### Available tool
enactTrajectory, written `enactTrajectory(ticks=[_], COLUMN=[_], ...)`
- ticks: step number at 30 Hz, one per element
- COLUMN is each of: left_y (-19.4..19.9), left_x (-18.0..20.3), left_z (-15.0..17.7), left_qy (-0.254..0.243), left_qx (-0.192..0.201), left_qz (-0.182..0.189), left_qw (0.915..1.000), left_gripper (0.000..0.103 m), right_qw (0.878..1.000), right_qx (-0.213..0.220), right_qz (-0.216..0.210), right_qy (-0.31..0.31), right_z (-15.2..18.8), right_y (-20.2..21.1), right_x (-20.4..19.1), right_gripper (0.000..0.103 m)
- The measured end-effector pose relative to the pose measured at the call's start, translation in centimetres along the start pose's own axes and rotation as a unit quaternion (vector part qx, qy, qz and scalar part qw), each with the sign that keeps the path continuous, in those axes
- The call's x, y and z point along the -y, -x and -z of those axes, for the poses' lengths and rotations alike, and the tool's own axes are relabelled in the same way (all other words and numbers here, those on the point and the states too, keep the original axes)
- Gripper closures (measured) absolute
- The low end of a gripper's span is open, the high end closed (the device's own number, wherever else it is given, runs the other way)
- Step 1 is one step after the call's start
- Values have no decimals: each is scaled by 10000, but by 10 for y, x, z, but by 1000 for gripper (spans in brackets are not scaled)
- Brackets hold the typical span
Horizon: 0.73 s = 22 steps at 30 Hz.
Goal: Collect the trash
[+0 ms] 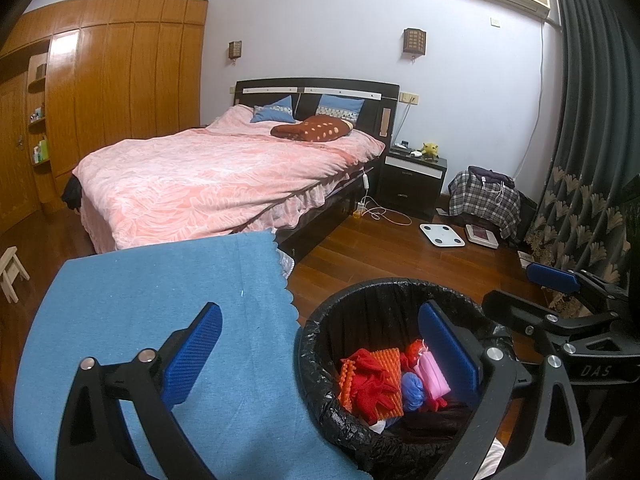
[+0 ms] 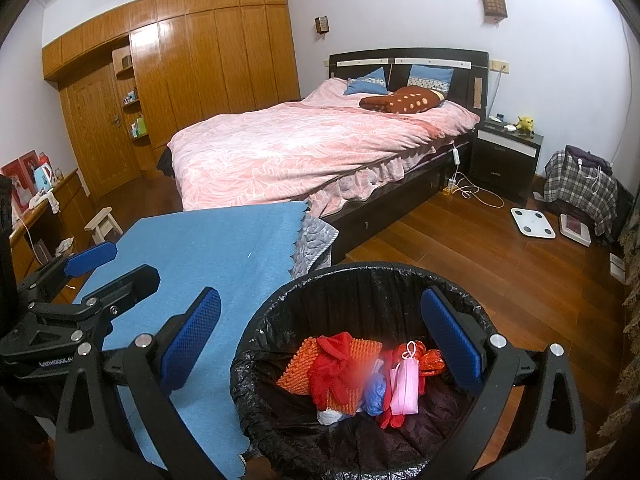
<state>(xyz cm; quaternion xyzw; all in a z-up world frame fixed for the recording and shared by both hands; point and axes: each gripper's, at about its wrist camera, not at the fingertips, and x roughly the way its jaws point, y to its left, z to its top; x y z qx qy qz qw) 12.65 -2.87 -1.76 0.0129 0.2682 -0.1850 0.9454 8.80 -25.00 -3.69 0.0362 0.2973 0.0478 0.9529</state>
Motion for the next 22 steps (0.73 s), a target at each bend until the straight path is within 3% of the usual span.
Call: enactTrajectory(ticks=[22], left_y=[-2], left_x=[-1], left_z=[3], left_qy=[-2], left_qx=[-18], left_qz=[-16], left_qw=[10000], left_gripper=[6], right_qw=[10000], right_qx=[-15], right_qz=[-3], right_qy=[0], right_z=[0], right_y=[0], right_x=[-2], right_gripper=[6])
